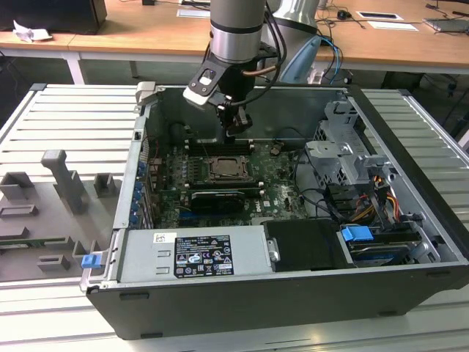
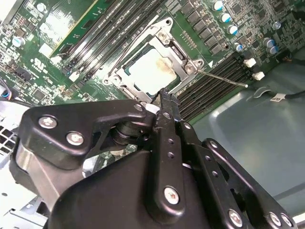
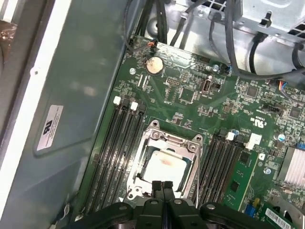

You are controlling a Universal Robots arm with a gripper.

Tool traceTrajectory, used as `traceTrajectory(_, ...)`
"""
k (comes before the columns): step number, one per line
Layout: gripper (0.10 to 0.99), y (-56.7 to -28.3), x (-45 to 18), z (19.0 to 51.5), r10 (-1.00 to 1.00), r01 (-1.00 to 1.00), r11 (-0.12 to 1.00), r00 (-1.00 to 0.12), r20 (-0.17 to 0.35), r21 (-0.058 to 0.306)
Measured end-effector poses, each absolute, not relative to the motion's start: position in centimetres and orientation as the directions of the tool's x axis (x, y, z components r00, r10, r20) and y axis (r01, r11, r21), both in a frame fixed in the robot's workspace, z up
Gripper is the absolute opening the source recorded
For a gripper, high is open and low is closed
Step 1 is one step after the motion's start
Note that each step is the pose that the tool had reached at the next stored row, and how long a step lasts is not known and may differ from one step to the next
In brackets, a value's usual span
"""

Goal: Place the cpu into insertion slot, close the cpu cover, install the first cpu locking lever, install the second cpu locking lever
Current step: 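Install the first cpu locking lever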

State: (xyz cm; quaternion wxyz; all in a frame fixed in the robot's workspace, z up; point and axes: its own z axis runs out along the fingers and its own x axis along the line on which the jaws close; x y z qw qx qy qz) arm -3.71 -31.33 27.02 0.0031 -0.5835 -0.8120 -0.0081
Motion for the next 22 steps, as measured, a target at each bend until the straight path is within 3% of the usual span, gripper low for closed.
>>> traceTrajectory(22,0.106,-31.39,-3.71,27.02,0.884,0.884,0.468,-0.468,0.014,0.010)
